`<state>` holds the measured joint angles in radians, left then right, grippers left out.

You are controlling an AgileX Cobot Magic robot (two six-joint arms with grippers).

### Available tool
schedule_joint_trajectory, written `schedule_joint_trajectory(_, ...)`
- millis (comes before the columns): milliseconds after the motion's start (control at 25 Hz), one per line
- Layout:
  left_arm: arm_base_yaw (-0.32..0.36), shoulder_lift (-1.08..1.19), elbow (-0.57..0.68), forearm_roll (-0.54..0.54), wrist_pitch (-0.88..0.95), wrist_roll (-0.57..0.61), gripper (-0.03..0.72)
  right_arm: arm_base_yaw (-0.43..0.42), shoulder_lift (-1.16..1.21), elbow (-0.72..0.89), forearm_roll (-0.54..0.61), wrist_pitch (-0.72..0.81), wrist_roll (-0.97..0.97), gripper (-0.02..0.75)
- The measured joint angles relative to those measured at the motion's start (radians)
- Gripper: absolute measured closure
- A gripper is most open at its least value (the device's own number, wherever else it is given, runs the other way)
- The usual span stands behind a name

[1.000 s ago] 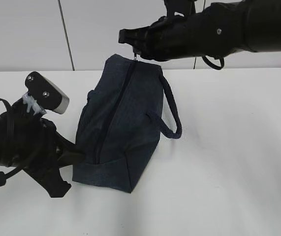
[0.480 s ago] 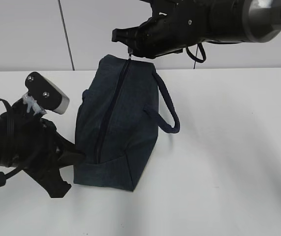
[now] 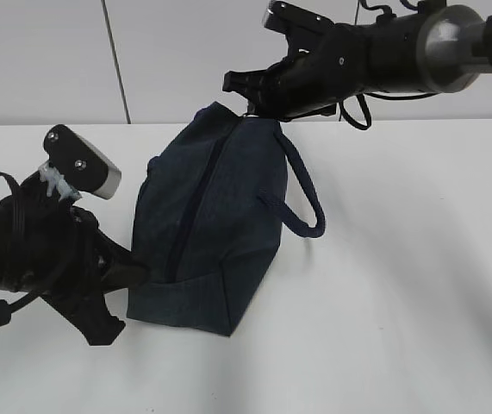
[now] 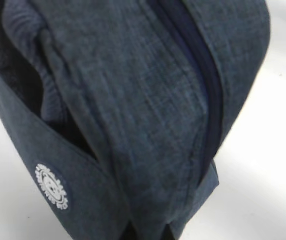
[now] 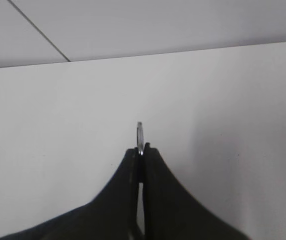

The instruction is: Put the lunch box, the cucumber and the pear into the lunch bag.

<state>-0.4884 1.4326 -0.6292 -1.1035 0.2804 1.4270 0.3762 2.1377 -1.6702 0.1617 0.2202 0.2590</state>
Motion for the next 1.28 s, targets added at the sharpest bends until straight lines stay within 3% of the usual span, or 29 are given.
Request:
schedule_joint_trajectory(280,0.000,0.000,0.000,0.000,-0.006,0.000,0.685,-0.018,0.036,-0.011,0.063,0.018,0.000,0.738)
schedule_joint_trajectory(720,0.000,0.000,0.000,0.000,-0.013,0.000,0.681,-0.023,0.071,-0.084,0.070,0.110,-0.015,0.727)
schedule_joint_trajectory(800,0.000,0.000,0.000,0.000,-0.011,0.000,0.655,-0.023,0.071,-0.086,0.070,0.111,-0.037,0.692)
schedule_joint_trajectory(960,0.000,0.000,0.005,-0.010,-0.004,0.000,0.517,-0.029,0.059,-0.086,0.065,0.149,-0.125,0.412)
schedule_joint_trajectory(1040,0.000,0.000,0.008,-0.025,-0.004,0.000,0.440,-0.029,0.042,-0.086,0.064,0.161,-0.166,0.316)
schedule_joint_trajectory(1120,0.000,0.000,0.008,-0.037,-0.002,0.000,0.388,-0.031,0.019,-0.086,0.062,0.168,-0.190,0.272)
schedule_joint_trajectory(1280,0.000,-0.018,0.008,-0.047,-0.002,-0.003,0.360,-0.031,-0.029,-0.086,0.060,0.173,-0.219,0.253)
